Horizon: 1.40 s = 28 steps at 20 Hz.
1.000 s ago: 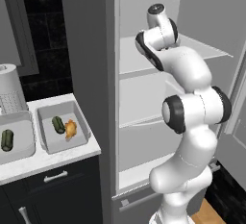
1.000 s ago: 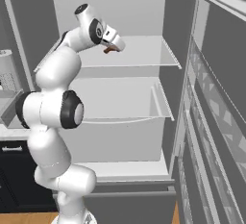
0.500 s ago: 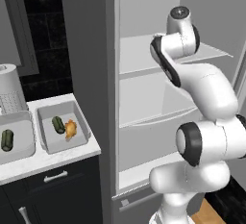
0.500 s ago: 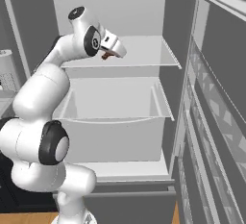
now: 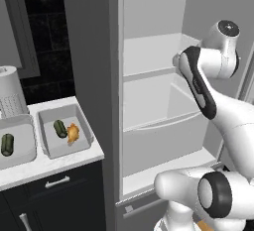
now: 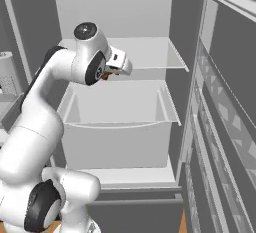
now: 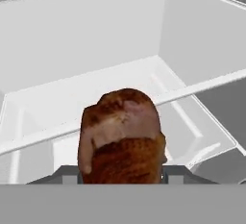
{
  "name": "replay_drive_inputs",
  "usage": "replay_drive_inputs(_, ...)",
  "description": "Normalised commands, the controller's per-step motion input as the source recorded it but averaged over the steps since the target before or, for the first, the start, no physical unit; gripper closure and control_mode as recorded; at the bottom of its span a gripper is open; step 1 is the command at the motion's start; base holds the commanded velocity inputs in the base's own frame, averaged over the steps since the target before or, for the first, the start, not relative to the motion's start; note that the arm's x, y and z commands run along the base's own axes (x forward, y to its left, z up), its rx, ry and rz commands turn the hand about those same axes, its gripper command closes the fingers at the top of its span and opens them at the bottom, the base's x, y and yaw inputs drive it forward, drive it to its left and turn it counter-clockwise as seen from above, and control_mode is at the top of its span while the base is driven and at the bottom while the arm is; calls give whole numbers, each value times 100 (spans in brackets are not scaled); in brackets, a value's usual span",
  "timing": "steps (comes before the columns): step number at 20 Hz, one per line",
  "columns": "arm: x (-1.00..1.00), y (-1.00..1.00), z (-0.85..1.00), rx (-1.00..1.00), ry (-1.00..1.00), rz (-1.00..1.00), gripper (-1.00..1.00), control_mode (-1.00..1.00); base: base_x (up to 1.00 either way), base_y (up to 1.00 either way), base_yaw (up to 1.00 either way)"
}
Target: Place one cucumber and one chicken drumstick in each tupperware on the nearby counter, to pack two identical lunches.
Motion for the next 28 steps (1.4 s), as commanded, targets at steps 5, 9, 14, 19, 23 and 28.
replay_drive_inputs(5,-100,10,-18,-4,23,23,100,-100,0,0,0)
replay_drive_inputs(9,-90,8,-54,-3,37,11,100,-100,0,0,0)
replay_drive_inputs(14,-70,13,-65,-8,36,10,100,-100,0,0,0)
replay_drive_inputs(19,-54,6,-39,-1,22,9,100,100,-17,1,2)
replay_drive_inputs(23,0,0,0,0,0,0,100,100,-95,8,10)
replay_drive_inputs(28,0,0,0,0,0,0,100,100,-91,28,8)
